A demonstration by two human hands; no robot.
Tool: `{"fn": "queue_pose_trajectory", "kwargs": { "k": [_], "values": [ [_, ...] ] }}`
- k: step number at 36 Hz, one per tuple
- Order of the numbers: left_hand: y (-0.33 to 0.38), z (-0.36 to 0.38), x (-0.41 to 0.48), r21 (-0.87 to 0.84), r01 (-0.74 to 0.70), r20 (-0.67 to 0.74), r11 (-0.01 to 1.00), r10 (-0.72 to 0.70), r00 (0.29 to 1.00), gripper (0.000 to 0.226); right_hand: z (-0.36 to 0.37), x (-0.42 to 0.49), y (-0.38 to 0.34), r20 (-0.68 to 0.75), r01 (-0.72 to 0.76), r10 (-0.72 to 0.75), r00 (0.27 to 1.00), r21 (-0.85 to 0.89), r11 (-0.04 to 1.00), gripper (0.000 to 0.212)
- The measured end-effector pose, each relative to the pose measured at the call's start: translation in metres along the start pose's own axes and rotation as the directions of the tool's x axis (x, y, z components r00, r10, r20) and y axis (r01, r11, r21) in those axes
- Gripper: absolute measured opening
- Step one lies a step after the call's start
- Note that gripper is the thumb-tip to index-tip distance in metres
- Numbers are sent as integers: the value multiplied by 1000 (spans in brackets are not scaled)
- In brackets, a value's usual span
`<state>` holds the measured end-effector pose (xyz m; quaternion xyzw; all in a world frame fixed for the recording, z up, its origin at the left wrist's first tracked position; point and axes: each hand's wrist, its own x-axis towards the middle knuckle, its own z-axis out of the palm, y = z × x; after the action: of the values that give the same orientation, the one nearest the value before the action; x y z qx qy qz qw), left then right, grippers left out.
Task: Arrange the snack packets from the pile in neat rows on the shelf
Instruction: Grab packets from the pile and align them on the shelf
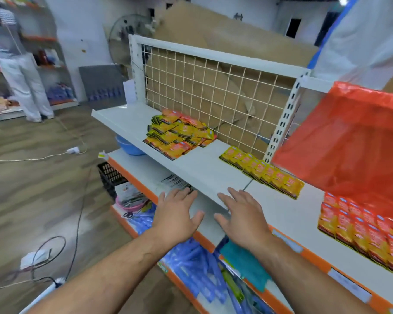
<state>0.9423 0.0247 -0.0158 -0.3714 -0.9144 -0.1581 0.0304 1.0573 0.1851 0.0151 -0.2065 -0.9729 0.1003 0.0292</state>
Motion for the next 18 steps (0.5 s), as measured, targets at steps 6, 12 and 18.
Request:
{"fn": "queue_pose_trajectory", "kwargs": {
  "k": [6, 12, 18],
  "values": [
    [-54, -9, 32, -2, 45, -27, 999, -45, 999, 64, 10, 63, -41, 33, 58, -57, 998, -10, 998, 64],
    [-91, 0, 76, -1, 85, -24, 996, -85, 996, 68, 21, 126, -55, 56, 106, -106, 993, 5, 994, 62],
    [-119, -4, 131, 40, 129, -20, 991, -128, 992, 70, 30, 207, -64, 14, 171, -170, 985, -4, 985, 61]
  ]
}}
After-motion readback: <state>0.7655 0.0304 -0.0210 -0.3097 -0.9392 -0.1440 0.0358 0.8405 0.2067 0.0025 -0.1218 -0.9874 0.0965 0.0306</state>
